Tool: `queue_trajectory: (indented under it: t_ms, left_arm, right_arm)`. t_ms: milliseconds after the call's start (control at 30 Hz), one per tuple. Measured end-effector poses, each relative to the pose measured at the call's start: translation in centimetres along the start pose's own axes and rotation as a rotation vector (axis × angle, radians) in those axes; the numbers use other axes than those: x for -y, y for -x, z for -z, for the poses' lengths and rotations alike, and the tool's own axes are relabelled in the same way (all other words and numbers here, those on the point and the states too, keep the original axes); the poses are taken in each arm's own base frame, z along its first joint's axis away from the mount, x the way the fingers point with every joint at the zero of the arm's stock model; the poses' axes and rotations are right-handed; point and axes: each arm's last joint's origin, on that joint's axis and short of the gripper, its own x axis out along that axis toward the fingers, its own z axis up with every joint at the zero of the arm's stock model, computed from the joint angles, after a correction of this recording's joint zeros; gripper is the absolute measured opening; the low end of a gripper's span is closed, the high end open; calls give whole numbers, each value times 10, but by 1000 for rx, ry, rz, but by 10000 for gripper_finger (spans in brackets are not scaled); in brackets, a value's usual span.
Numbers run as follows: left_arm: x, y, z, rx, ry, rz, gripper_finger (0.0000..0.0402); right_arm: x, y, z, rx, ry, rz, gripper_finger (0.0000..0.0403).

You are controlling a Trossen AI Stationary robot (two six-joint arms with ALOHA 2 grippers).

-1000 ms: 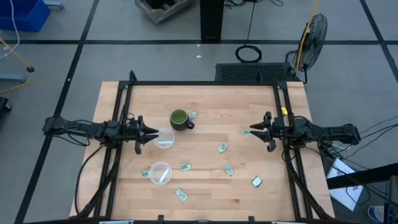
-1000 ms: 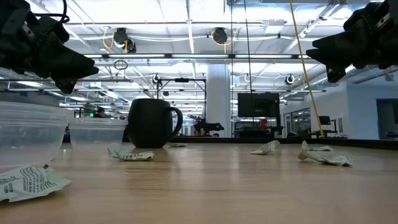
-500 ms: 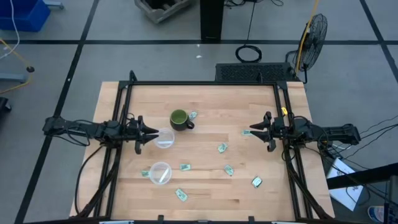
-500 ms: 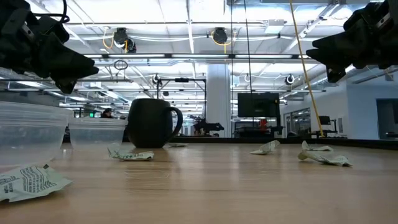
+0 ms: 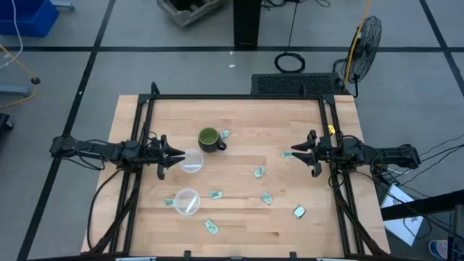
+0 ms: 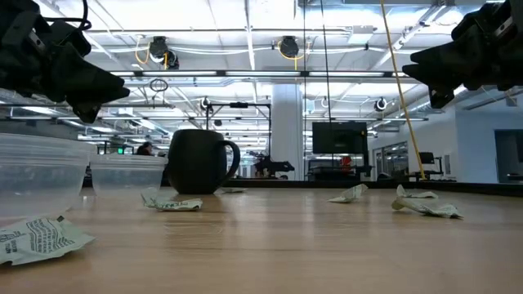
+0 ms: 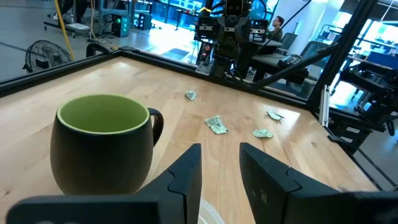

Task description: Pick and place Stevia / Truvia into bins

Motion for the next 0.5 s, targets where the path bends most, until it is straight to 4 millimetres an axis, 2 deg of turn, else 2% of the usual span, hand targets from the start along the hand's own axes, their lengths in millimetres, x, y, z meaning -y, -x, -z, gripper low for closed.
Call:
queue_trajectory:
  t_ms: [267, 500]
  left_arm:
    - [-1, 0, -2, 28, -70, -35, 113]
    - [-1, 0, -4, 56, -58, -65, 113]
  right_arm:
    - [0, 0, 0, 0, 0, 0, 118]
    - [0, 0, 0, 0, 0, 0, 118]
